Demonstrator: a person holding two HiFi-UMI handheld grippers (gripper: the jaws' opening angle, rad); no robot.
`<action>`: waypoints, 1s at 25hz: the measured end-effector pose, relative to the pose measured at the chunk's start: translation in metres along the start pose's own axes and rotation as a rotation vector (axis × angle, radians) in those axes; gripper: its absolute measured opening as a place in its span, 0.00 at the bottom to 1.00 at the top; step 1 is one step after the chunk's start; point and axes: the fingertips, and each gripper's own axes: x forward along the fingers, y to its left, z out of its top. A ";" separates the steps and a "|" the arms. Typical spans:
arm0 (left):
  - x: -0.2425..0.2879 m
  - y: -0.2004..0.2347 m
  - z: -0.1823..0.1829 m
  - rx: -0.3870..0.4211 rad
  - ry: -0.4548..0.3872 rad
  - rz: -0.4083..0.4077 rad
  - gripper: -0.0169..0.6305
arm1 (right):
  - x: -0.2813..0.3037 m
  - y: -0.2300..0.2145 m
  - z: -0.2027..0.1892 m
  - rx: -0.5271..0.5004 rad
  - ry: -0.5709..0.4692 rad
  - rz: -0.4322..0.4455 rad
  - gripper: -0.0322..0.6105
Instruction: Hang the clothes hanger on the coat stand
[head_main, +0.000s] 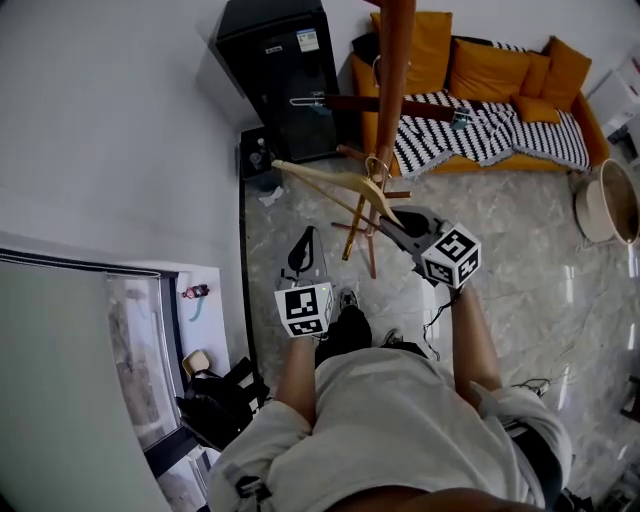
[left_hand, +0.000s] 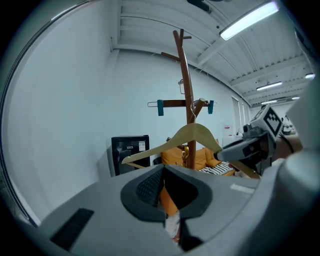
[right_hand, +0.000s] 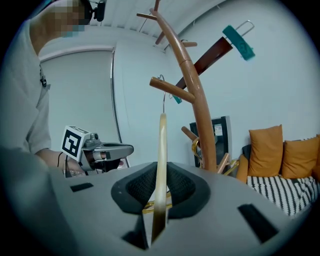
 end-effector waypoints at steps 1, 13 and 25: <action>0.004 0.000 0.000 0.000 0.001 -0.004 0.04 | 0.002 -0.002 -0.001 -0.002 0.002 -0.003 0.13; 0.035 -0.003 -0.001 0.008 0.017 -0.041 0.04 | 0.011 -0.025 -0.008 0.006 -0.003 0.007 0.13; 0.040 -0.005 -0.016 0.003 0.069 -0.041 0.04 | 0.012 -0.039 -0.020 0.018 -0.007 0.014 0.13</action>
